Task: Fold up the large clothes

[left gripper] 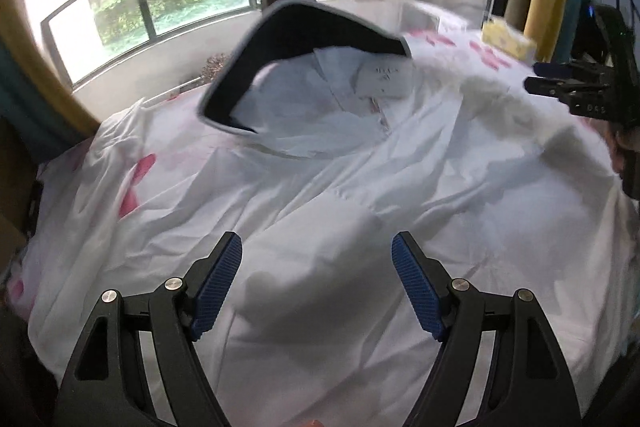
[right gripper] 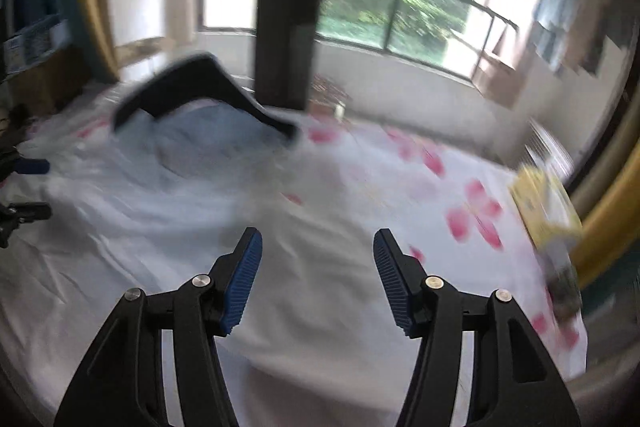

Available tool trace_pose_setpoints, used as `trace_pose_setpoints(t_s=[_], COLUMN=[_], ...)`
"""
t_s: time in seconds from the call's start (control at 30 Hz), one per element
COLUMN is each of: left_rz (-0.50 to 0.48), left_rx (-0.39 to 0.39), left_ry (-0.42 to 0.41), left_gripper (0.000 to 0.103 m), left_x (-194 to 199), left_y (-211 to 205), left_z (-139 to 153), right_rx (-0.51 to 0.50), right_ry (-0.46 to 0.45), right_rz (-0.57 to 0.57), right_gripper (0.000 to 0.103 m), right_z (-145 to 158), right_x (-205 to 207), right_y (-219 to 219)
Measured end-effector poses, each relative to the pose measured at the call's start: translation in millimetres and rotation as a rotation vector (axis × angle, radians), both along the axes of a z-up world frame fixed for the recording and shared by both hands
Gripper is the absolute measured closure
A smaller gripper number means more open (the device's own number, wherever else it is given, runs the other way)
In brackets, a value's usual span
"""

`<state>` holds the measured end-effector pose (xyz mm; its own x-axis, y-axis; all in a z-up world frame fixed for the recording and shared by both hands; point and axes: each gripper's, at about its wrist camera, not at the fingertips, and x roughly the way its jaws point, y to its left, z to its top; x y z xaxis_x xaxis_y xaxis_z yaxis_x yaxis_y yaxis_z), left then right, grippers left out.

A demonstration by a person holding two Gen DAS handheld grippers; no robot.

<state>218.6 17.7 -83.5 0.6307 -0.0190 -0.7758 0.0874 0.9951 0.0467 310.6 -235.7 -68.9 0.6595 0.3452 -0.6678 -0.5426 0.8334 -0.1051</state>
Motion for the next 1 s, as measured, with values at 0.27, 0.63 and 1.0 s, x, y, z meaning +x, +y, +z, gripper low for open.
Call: trace_pose_setpoints(t_s=[0.27, 0.63, 1.0], left_rz=[0.054, 0.25, 0.18], left_rx=[0.146, 0.09, -0.176], left_ry=[-0.008, -0.025, 0.032], left_gripper=[0.023, 0.023, 0.024], left_x=[42.7, 73.2, 18.9], left_y=[14.8, 77.8, 72.9], left_z=[-8.1, 7.6, -12.7], right_rx=[-0.057, -0.077, 0.021], right_ry=[0.134, 0.143, 0.121], right_rz=[-0.026, -0.031, -0.247], right_gripper=[0.045, 0.037, 0.037], right_z=[-46.3, -51.6, -37.3], right_x=[7.6, 0.3, 0.6], right_y=[-15.6, -18.4, -86.6])
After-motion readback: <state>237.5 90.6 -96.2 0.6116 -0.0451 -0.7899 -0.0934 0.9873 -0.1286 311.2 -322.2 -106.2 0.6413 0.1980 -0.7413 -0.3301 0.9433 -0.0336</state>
